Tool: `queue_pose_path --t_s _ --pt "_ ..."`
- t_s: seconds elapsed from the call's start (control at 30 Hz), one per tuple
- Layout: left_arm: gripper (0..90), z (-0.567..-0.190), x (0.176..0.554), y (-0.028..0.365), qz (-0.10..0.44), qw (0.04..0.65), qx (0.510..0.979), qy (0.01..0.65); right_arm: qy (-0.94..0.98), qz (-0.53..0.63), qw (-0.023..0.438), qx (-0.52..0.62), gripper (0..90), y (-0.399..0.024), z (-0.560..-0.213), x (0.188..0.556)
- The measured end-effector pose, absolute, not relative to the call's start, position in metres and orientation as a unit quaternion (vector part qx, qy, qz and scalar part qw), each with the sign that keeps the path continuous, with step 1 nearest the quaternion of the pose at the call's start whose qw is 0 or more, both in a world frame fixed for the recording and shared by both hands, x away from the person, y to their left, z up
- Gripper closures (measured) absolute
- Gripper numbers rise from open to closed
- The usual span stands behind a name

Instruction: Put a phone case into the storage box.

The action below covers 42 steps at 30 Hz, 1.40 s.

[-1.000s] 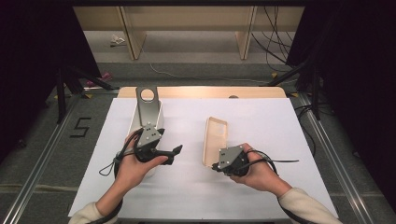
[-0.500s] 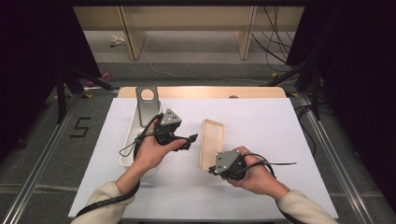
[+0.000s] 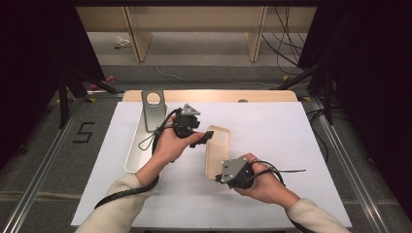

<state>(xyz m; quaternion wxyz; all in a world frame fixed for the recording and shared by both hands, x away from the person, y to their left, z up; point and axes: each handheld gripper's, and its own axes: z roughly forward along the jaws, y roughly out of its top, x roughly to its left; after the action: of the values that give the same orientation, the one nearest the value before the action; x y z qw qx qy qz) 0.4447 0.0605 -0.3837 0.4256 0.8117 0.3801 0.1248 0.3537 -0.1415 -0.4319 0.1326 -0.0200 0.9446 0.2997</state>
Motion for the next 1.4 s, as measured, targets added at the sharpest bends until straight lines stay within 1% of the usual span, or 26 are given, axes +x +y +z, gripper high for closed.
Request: queue_pose_path --t_s 0.1,0.2,0.47,0.57,0.77,0.9,1.0,1.1,1.2,1.33,1.37,1.4 --pt "38.8 -0.386 0.448 0.058 0.114 0.417 0.814 0.388 0.945 0.298 0.132 -0.021 88.5 -0.141 -0.432 0.354" --pt "44.6 -0.389 0.450 0.056 0.102 0.415 0.814 0.394 0.945 0.296 0.140 -0.025 88.5 -0.140 -0.432 0.354" --pt "52.8 -0.397 0.455 0.054 0.080 0.400 0.814 0.414 0.944 0.292 0.146 -0.033 88.5 -0.138 -0.433 0.353" --pt "55.6 -0.398 0.457 0.054 0.072 0.401 0.810 0.423 0.945 0.290 0.149 -0.033 88.5 -0.138 -0.432 0.352" --pt "64.7 -0.398 0.457 0.053 0.067 0.408 0.804 0.428 0.946 0.288 0.143 -0.034 88.5 -0.137 -0.433 0.352" --pt "68.1 -0.396 0.456 0.053 0.059 0.417 0.795 0.437 0.946 0.286 0.148 -0.036 88.5 -0.137 -0.434 0.352" --pt "70.3 -0.394 0.454 0.053 0.056 0.426 0.787 0.443 0.948 0.281 0.144 -0.030 88.5 -0.137 -0.434 0.352" --pt "72.9 -0.391 0.452 0.053 0.052 0.440 0.776 0.448 0.948 0.279 0.152 -0.034 88.4 -0.137 -0.436 0.353" --pt "75.4 -0.389 0.449 0.052 0.046 0.454 0.768 0.449 0.950 0.273 0.148 -0.027 88.3 -0.137 -0.438 0.354" --pt "80.0 -0.384 0.445 0.051 0.029 0.489 0.749 0.446 0.950 0.266 0.164 -0.023 87.4 -0.136 -0.442 0.355" --pt "80.8 -0.383 0.443 0.050 0.029 0.498 0.745 0.442 0.948 0.270 0.167 -0.019 86.3 -0.136 -0.442 0.356" --pt "81.2 -0.381 0.442 0.050 0.046 0.498 0.750 0.433 0.948 0.270 0.166 -0.015 84.4 -0.137 -0.442 0.357"
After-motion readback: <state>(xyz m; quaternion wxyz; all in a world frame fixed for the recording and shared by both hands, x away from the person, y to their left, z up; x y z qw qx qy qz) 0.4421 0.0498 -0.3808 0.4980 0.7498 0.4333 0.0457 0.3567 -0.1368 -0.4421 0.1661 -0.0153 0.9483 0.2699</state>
